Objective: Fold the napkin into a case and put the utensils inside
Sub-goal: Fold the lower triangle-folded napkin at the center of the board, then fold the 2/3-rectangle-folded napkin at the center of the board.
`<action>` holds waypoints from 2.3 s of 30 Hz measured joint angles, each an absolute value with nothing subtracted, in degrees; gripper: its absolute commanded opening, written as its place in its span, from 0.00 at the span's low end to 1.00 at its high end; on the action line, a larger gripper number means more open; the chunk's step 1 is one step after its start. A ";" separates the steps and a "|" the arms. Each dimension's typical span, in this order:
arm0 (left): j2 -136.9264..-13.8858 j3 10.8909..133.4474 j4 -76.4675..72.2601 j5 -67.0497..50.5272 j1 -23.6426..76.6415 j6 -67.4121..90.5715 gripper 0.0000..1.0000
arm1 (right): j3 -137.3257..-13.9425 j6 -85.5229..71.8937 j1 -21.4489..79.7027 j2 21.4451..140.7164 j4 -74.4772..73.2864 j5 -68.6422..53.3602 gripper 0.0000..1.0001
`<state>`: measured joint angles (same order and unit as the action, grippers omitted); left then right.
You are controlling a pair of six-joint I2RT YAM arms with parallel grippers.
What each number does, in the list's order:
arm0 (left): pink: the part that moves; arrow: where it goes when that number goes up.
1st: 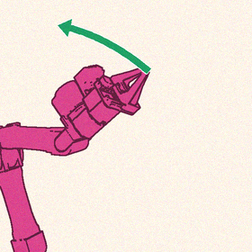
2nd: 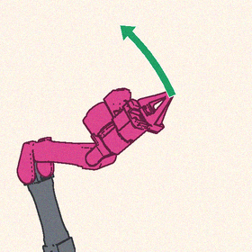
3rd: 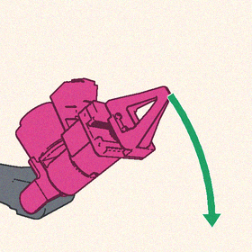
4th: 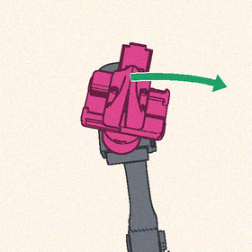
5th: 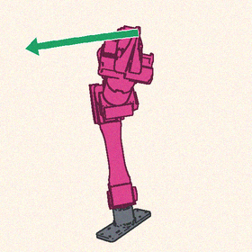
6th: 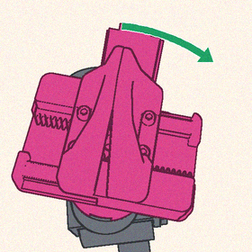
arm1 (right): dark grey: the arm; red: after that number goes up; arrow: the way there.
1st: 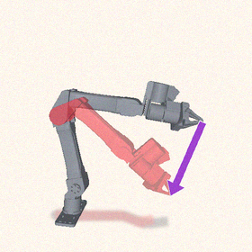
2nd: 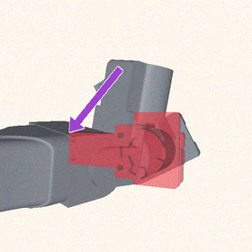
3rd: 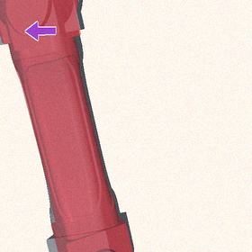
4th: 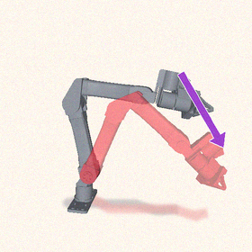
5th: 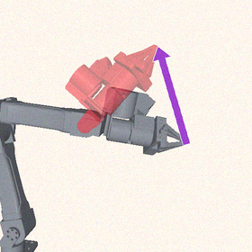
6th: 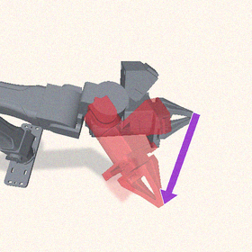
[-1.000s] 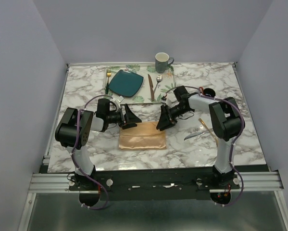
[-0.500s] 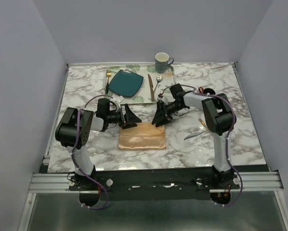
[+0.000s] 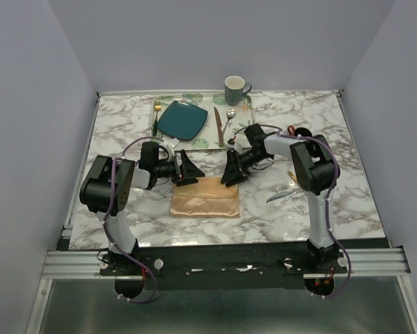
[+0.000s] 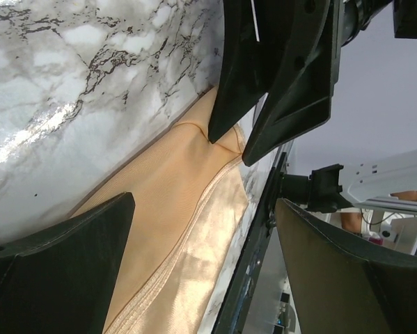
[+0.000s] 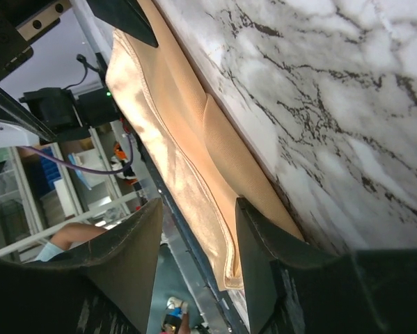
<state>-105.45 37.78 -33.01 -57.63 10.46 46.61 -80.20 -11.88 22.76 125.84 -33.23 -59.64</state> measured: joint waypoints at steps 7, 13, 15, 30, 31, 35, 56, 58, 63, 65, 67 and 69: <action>-99.74 36.99 -26.89 -55.96 9.63 44.03 0.99 | -80.36 -7.53 22.83 123.96 -36.80 -55.31 0.55; -98.98 35.73 -23.97 -55.20 8.58 39.70 0.99 | -80.66 -6.17 22.83 123.96 -37.85 -54.89 0.54; -99.66 35.42 -23.92 -55.79 8.19 39.09 0.99 | -80.97 -5.69 22.87 123.98 -38.46 -54.52 0.53; -71.18 39.64 1.04 -39.51 12.84 10.74 0.74 | -80.86 -0.38 24.45 112.57 -44.80 -51.81 0.35; -68.79 39.62 2.57 -38.20 14.22 8.03 0.73 | -80.64 -0.36 24.62 111.83 -44.80 -51.59 0.35; -55.29 35.05 7.18 -27.44 27.55 -8.40 0.72 | -79.90 -0.95 26.00 111.24 -44.38 -50.00 0.35; -58.89 20.45 8.01 -1.98 57.54 -39.51 0.56 | -84.73 -5.32 33.32 121.75 -39.68 -42.11 0.35; -60.20 20.40 6.46 -1.45 58.04 -40.56 0.48 | -84.73 -5.48 33.39 122.43 -39.66 -41.65 0.35; -62.98 19.81 3.31 0.40 58.74 -42.09 0.24 | -84.71 -5.15 33.80 122.83 -39.64 -41.60 0.35; -63.55 19.62 2.52 0.86 59.16 -42.39 0.15 | -84.71 -4.86 34.00 122.83 -39.64 -41.60 0.34; -63.88 19.40 2.20 1.13 59.68 -42.81 0.09 | -84.68 -4.47 34.11 122.83 -39.66 -41.60 0.34; -64.01 19.40 2.52 1.13 60.20 -42.98 0.00 | -84.68 -4.21 34.17 122.83 -39.64 -41.60 0.35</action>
<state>-64.01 19.40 2.52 1.13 60.20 -42.98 -84.68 -4.21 34.17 122.83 -39.64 -41.60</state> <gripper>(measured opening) 0.116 0.346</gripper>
